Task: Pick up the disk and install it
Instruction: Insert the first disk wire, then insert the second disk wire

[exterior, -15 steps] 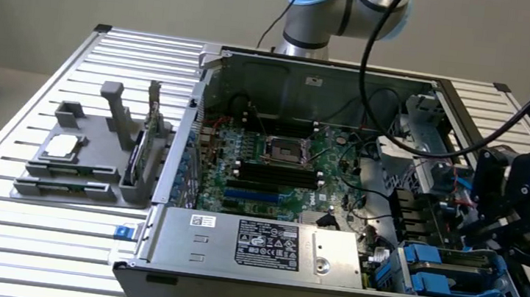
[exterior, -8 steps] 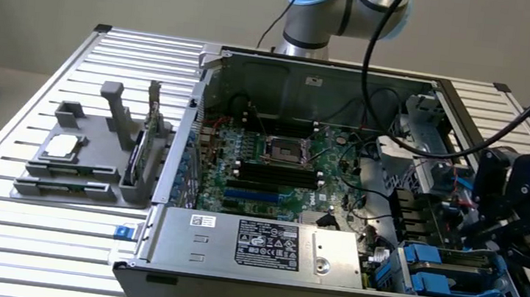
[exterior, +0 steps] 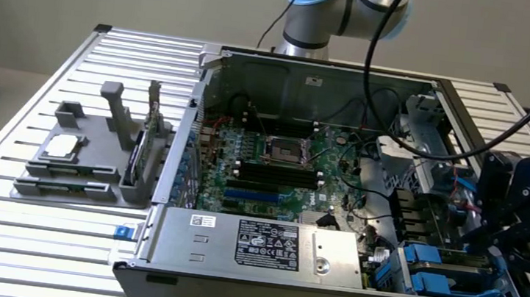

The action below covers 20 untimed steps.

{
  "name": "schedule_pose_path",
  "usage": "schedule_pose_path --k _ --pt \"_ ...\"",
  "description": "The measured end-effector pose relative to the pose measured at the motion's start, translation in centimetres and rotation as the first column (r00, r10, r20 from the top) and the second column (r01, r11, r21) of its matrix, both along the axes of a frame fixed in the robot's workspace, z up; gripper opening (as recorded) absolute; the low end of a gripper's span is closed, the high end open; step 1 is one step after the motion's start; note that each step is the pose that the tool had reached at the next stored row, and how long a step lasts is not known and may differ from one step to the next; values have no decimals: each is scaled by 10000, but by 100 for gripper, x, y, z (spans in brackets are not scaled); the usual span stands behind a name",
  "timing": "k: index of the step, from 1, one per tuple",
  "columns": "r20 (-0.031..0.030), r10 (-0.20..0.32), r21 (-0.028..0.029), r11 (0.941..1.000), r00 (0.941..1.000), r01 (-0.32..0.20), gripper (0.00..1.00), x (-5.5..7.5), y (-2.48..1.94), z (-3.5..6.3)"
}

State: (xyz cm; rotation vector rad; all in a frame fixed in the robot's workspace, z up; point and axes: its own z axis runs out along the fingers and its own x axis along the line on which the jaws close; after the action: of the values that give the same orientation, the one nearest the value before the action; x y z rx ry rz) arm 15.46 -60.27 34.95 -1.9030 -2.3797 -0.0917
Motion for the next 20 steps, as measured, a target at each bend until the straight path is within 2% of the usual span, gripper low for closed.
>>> schedule_pose_path --k 3,8,11,15,17,18,20 --pt "2 -232 -179 9996 9997 232 16 0 0 -5" --pt "-10 -507 -521 9974 9987 505 16 -2 0 -15" --pt "-51 -659 -578 9962 9978 655 16 -1 -1 -19" --pt "-49 -858 -616 9944 9963 854 16 -6 3 -17" --pt "-46 -866 -645 9942 9962 861 16 -27 28 -20" --pt "-50 -866 -686 9939 9962 861 16 -33 44 -21" --pt "-88 -866 -830 9929 9962 856 16 -37 81 -23"
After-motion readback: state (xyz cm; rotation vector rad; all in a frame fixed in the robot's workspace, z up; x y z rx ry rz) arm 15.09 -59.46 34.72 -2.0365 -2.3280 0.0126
